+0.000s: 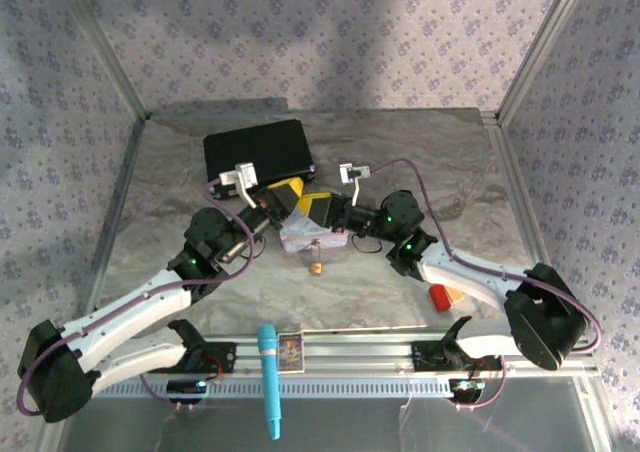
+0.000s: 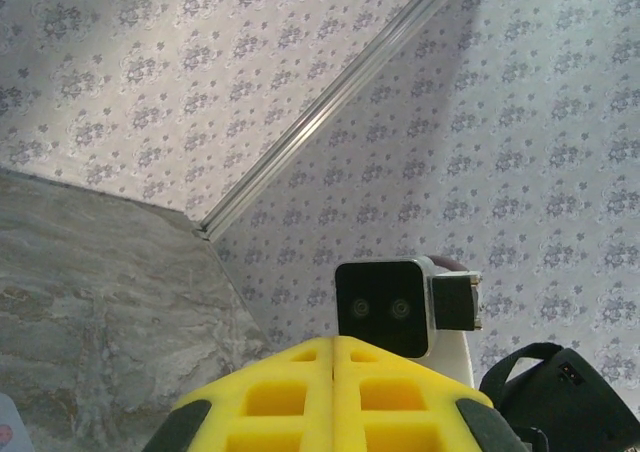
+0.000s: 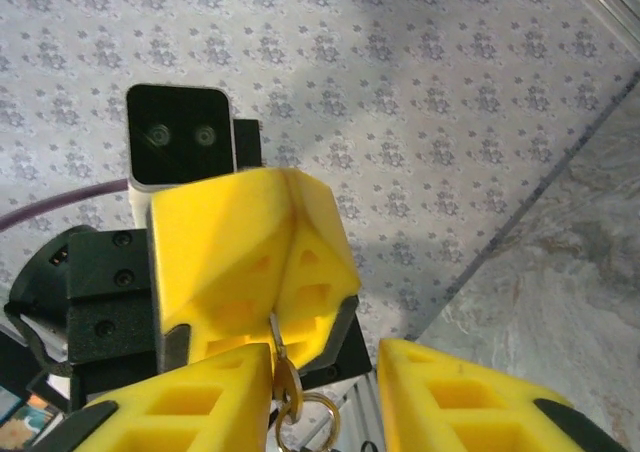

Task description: Unlock the padlock with the key

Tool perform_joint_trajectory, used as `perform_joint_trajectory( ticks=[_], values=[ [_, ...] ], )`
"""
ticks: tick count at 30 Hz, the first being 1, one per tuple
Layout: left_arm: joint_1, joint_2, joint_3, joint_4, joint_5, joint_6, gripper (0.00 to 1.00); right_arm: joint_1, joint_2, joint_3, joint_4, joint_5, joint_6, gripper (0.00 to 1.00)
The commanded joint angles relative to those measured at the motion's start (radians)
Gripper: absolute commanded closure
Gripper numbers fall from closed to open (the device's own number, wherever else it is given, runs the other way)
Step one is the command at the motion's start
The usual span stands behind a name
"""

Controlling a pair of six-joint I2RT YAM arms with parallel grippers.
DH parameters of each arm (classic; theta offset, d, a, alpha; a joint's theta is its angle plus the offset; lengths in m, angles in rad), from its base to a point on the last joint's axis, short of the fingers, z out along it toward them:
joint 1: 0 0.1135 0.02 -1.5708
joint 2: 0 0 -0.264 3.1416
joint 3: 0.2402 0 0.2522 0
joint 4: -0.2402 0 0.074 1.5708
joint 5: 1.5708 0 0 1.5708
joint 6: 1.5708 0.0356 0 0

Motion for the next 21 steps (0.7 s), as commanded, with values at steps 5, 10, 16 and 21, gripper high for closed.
perform_joint_trajectory(
  ticks=[5, 10, 16, 21],
  values=[
    [0.001, -0.023, -0.026, 0.083, -0.031, -0.010, 1.00, 0.004, 0.020, 0.001, 0.073, -0.001, 0.019, 0.82],
    [0.002, -0.024, -0.029, 0.084, -0.040, -0.018, 1.00, 0.000, 0.026, -0.009, 0.087, -0.003, 0.027, 0.83],
    [0.002, -0.014, -0.031, 0.093, -0.048, -0.024, 1.00, 0.003, 0.035, -0.006, 0.085, -0.023, 0.030, 0.79],
    [0.001, -0.008, -0.027, 0.095, -0.048, -0.027, 1.00, 0.004, 0.038, -0.012, 0.085, -0.022, 0.031, 0.79]
  ],
)
